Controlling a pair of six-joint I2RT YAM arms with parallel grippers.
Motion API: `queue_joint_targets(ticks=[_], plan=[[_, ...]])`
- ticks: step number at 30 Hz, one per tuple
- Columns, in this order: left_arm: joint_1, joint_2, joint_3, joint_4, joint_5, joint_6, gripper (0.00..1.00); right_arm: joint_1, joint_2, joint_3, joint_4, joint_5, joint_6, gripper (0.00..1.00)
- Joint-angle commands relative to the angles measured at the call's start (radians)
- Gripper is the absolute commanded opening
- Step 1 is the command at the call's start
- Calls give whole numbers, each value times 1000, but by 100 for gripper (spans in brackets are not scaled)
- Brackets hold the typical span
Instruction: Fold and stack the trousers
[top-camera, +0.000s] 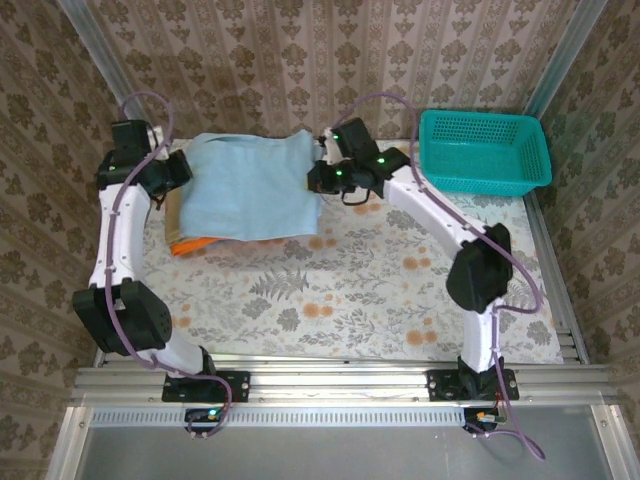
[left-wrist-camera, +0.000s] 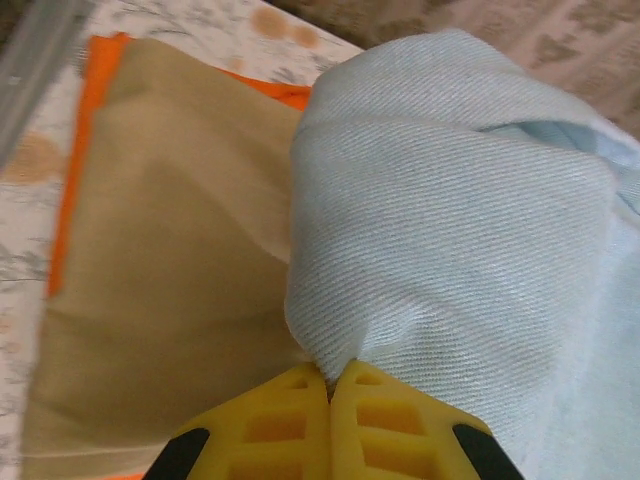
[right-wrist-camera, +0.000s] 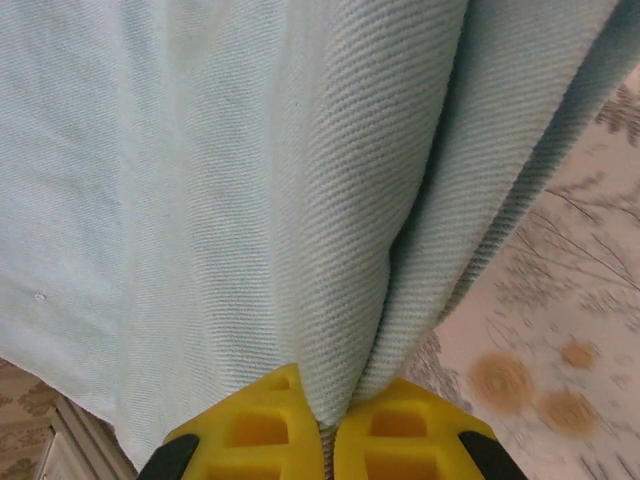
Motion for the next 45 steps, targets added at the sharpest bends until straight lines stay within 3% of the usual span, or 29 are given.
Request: queue_joint_targets(ticks=[1,8,16,27,28,29,30,31,32,34,35,42,45], plan=[[50,36,51,54,-89,39,0,23,73,107,18,42,6,0],[115,132,116,70,-104,42,0,38,256,278,23,14,35,0],[181,192,181,82,-84,57,0,48,426,565,-87,12,21,0],[219,383,218,93,-29,42,0,15,619,715,-91,-22,101,1],[216,398,215,92,-28,39,4,6,629,724,-97,-20,112,13],[212,410,218,83,-28,40,10,0,635,724,-92,-27,121,16],[209,420,222,70,-33,40,19,-7,642,731,-95,-49,126,10],[207,423,221,66,-38,37,41,-9,642,742,-111,-54,126,12],[206,422,220,65,-39,36,54,-10,637,740,-121,-46,118,21],[202,421,235,36,-77,33,71,-11,620,739,-131,-35,102,48],[201,413,241,24,-75,34,76,-13,609,740,-135,-40,97,52],[134,130,119,34,-154,7,80,-13,471,675,-177,-21,34,58],[20,-60,-51,77,-228,3,96,-19,347,497,-123,1,16,60]])
